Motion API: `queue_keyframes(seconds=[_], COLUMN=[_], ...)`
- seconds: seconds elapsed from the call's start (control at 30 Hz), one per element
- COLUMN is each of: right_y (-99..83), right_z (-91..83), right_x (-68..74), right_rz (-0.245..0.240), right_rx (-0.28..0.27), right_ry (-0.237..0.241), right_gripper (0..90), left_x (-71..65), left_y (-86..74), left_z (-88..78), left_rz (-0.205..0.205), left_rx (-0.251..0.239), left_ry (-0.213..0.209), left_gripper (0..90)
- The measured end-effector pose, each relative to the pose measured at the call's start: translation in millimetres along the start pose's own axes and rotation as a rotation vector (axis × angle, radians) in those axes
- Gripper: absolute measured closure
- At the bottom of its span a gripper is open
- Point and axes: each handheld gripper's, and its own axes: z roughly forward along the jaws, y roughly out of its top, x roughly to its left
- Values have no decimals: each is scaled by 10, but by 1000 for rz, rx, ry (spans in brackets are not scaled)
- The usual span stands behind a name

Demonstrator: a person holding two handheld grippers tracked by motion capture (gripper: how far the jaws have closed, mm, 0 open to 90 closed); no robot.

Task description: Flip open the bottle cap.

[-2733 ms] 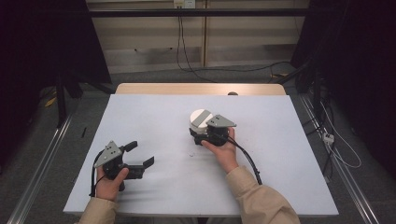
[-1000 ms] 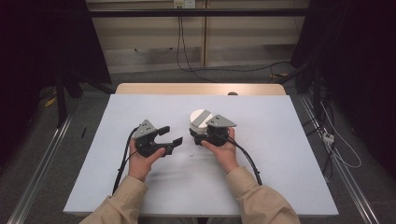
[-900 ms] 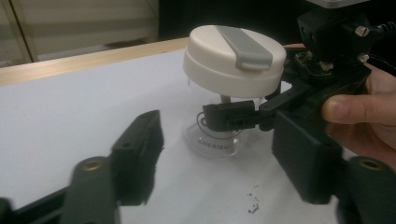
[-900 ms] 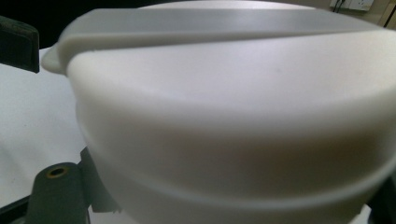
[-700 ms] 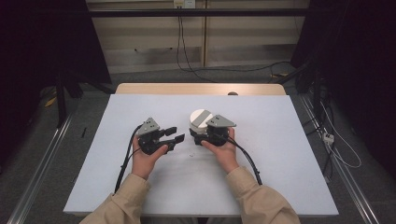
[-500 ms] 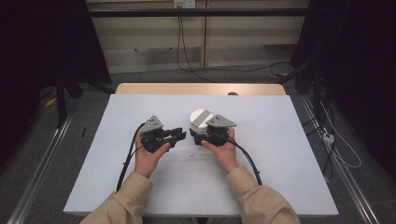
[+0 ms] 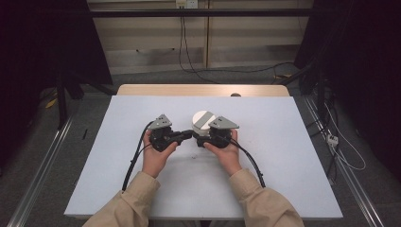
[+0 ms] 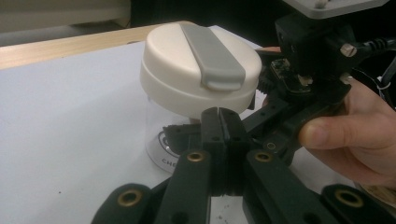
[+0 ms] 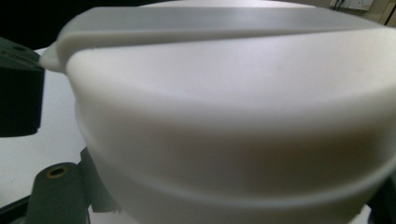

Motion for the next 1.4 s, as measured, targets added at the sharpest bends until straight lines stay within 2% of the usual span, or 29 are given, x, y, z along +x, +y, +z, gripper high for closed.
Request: queue_keyframes(seconds=[0.4, 1.03, 1.4], right_y=[-2, -9, -12], right_z=[1, 4, 6], right_x=[1, 3, 7], right_rz=[-2, -1, -4], right_rx=[1, -2, -2], right_ry=[-1, -3, -5], right_gripper=[185, 186, 186], left_x=[-36, -71, -120], left_y=[53, 93, 186], left_z=[73, 85, 63], left_rz=[7, 16, 27], left_rx=[16, 26, 13], left_ry=[13, 47, 63], left_gripper=[900, 900, 900])
